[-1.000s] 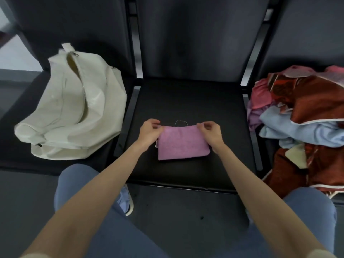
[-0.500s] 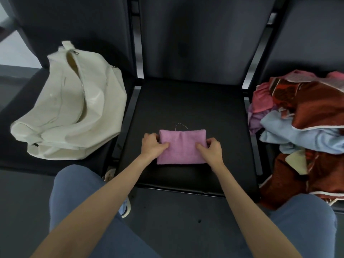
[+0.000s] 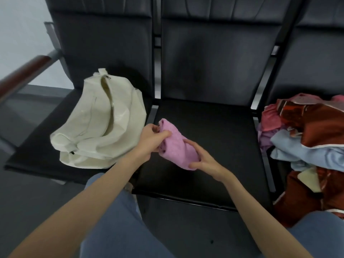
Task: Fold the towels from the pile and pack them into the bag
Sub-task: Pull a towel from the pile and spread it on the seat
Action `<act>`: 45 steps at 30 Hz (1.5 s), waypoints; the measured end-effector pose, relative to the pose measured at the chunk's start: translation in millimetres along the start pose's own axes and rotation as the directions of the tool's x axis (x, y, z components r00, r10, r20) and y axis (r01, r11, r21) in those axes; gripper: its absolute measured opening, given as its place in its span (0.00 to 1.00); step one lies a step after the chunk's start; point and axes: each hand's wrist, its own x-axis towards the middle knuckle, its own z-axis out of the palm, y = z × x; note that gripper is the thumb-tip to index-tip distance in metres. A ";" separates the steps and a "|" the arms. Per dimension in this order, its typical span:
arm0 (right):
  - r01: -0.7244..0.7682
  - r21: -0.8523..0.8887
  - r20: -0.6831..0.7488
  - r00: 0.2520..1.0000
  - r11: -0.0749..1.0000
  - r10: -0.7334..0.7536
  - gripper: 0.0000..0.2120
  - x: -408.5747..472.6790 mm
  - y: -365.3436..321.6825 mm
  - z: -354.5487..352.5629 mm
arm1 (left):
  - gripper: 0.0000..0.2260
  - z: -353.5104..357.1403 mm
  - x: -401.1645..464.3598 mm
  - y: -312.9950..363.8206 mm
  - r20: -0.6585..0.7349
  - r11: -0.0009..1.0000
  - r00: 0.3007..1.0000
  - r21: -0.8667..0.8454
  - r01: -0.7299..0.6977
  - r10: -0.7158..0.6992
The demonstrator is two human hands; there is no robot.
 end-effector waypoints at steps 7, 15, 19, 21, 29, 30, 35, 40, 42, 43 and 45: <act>0.303 -0.081 -0.220 0.924 0.949 -0.314 0.39 31.2 -53.0 50.2 | 0.08 -44.7 10.0 43.1 -0.059 0.999 0.998 -0.034 -0.004 0.002; 0.346 0.352 -0.437 0.882 0.870 -0.175 0.18 80.5 -101.0 72.5 | 0.12 -107.6 43.6 59.7 0.169 0.979 0.983 -0.201 -0.034 0.069; 0.097 0.747 -0.281 0.943 0.658 0.180 0.17 107.9 -101.1 77.6 | 0.08 -161.4 95.2 27.9 -0.205 0.993 0.972 0.039 -0.112 0.118; 0.066 0.795 -0.256 0.937 0.603 0.236 0.19 118.3 -101.3 79.5 | 0.04 -190.6 127.0 0.5 -0.328 0.949 0.930 0.312 -0.057 0.164; 0.108 0.696 -0.379 0.895 0.709 0.236 0.17 144.0 -100.5 83.3 | 0.16 -207.4 190.3 -67.0 -0.154 0.582 0.973 0.813 0.026 0.171; 0.112 0.692 -0.392 0.888 0.713 0.241 0.16 146.5 -100.4 83.9 | 0.16 -204.2 196.3 -71.9 -0.134 0.545 0.976 0.838 0.020 0.171; 0.134 0.670 -0.437 0.866 0.730 0.243 0.09 155.7 -106.2 87.7 | 0.15 -204.0 215.3 -84.2 -0.144 0.361 0.961 0.931 0.050 0.238; 0.227 0.538 -0.536 0.835 0.812 0.122 0.08 161.2 -128.2 92.2 | 0.13 -227.6 210.6 -77.7 -0.253 0.518 0.900 0.855 0.036 0.354; 0.288 0.488 -0.564 0.824 0.824 0.046 0.08 166.7 -142.3 98.4 | 0.14 -250.4 203.7 -64.7 -0.389 0.678 0.833 0.735 0.022 0.395; 0.323 0.474 -0.573 0.820 0.819 0.009 0.09 170.4 -149.6 103.1 | 0.15 -262.6 200.3 -57.9 -0.439 0.744 0.802 0.669 -0.009 0.405; 0.381 0.456 -0.596 0.802 0.804 -0.042 0.10 179.9 -164.5 115.8 | 0.17 -281.4 193.6 -42.9 -0.482 0.798 0.756 0.595 -0.089 0.444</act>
